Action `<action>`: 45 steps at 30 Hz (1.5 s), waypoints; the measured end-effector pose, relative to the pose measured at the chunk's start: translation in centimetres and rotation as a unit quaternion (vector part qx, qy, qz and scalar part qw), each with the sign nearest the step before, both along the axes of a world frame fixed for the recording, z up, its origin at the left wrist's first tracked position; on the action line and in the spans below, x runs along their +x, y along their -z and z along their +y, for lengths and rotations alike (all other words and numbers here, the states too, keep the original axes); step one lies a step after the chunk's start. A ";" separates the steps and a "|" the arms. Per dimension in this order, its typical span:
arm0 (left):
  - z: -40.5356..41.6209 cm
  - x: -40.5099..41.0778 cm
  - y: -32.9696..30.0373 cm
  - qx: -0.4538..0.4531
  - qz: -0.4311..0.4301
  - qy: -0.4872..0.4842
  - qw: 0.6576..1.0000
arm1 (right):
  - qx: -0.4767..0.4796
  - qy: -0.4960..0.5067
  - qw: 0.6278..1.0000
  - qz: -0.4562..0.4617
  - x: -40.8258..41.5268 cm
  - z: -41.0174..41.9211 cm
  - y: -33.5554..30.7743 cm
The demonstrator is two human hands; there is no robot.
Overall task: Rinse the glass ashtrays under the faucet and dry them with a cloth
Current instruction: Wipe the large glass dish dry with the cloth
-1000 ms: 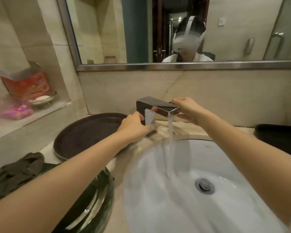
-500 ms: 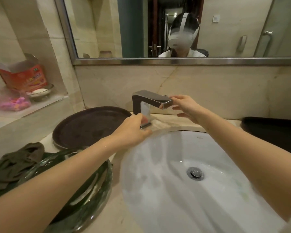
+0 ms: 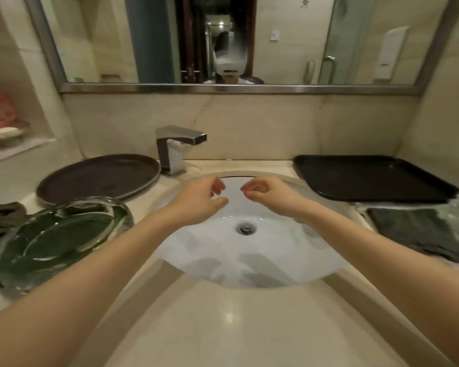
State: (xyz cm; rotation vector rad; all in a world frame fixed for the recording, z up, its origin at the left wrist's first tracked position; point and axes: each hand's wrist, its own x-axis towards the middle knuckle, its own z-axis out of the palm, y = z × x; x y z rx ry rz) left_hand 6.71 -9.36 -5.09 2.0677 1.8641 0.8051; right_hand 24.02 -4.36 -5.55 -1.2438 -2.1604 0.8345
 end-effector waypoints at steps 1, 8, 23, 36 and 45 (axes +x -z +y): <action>-0.1 0.8 0.3 -0.002 -0.005 0.008 1.000 | 0.016 0.007 0.999 -0.028 1.1 -0.8 0.3; 0.3 7.4 1.6 -0.016 -0.036 0.088 0.995 | 0.138 0.076 0.969 -0.190 8.8 -4.6 2.2; 2.9 15.4 3.5 -0.048 0.042 0.177 0.982 | 0.033 0.313 0.882 -0.351 21.5 -2.8 4.1; 2.5 16.7 2.8 -0.112 -0.175 0.166 0.964 | -0.142 0.232 0.854 0.443 19.5 -5.3 -1.0; 2.3 16.1 0.3 -0.117 -0.379 0.148 0.906 | -0.305 0.089 0.758 0.570 15.3 -5.8 -0.8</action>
